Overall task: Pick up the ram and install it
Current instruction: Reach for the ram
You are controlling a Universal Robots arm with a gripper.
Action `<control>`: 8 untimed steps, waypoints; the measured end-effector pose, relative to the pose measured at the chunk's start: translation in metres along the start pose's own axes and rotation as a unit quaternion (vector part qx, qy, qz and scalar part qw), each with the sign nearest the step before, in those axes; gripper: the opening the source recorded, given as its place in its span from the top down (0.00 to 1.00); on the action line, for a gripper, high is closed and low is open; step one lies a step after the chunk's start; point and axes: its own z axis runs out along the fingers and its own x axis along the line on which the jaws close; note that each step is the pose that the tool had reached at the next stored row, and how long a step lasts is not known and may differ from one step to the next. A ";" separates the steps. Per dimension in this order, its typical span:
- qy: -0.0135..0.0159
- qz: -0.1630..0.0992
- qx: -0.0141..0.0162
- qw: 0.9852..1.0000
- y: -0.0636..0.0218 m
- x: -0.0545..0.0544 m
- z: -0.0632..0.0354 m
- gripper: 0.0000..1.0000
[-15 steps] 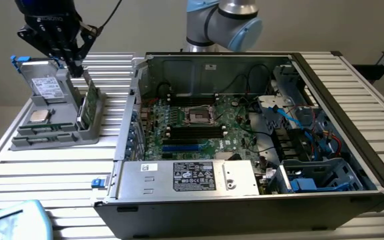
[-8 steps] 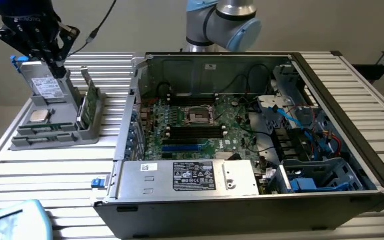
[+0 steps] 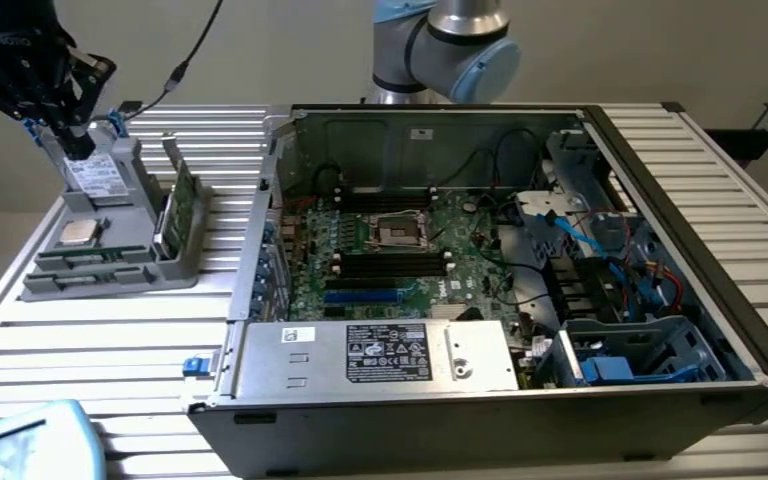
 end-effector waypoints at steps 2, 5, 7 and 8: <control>0.001 0.000 0.000 1.000 -0.0006 0.007 0.0012 0.90; 0.002 0.000 0.000 1.000 -0.0012 0.014 0.0030 0.90; 0.003 0.000 0.000 1.000 -0.0015 0.017 0.0043 0.90; 0.003 0.000 0.000 1.000 -0.0016 0.019 0.0049 0.90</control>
